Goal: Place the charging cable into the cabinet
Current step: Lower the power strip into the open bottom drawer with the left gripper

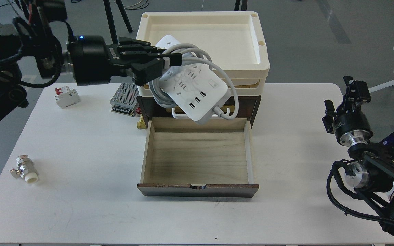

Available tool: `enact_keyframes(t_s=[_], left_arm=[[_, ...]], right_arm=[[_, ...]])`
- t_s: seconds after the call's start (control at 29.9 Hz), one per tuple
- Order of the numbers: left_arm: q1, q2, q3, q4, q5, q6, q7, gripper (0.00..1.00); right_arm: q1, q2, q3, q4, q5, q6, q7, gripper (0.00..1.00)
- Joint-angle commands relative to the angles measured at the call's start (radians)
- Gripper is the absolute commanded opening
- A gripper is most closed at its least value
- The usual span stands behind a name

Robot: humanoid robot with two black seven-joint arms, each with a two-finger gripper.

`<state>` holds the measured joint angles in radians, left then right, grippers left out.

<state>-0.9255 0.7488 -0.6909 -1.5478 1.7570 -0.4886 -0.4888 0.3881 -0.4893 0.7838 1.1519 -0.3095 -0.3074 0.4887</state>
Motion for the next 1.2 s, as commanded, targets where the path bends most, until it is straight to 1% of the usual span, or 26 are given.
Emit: enact_keyframes(t_s=[0.0,0.1,0.2,0.43,0.57,0.7,0.84,1.0,1.17], left_arm=[[0.007,-0.057,0.080,0.000,0.048,0.000,0.000,0.04],[0.013,-0.113,0.143,0.008,0.105,0.000,0.000,0.04],[0.045,-0.143,0.172,0.034,0.137,0.000,0.000,0.04],[0.108,-0.203,0.172,0.144,0.141,0.000,0.000,0.05],[0.135,-0.233,0.159,0.170,0.133,0.000,0.000,0.05],[0.204,-0.238,0.157,0.186,0.131,0.000,0.000,0.05],[0.243,-0.249,0.156,0.215,0.131,0.000,0.000,0.05],[0.249,-0.305,0.149,0.327,0.125,0.008,0.000,0.05],[0.249,-0.358,0.099,0.399,0.125,0.015,0.000,0.05]], right_arm=[[0.000,-0.002,0.000,0.000,0.000,0.001,0.000,0.99],[0.000,0.000,0.000,-0.001,0.000,0.001,0.000,0.99],[0.002,0.000,0.000,-0.001,0.000,0.001,0.000,0.99],[0.002,0.000,0.000,-0.001,0.000,-0.001,0.000,0.99],[0.002,-0.002,0.000,-0.001,0.000,-0.001,0.000,0.99],[0.000,0.000,0.000,-0.001,0.000,0.001,0.000,0.99],[0.000,-0.002,0.000,-0.001,0.000,0.001,0.000,0.99],[0.002,0.000,0.000,0.000,0.000,-0.001,0.000,0.99],[0.002,0.000,0.000,-0.001,0.001,0.001,0.000,0.99]])
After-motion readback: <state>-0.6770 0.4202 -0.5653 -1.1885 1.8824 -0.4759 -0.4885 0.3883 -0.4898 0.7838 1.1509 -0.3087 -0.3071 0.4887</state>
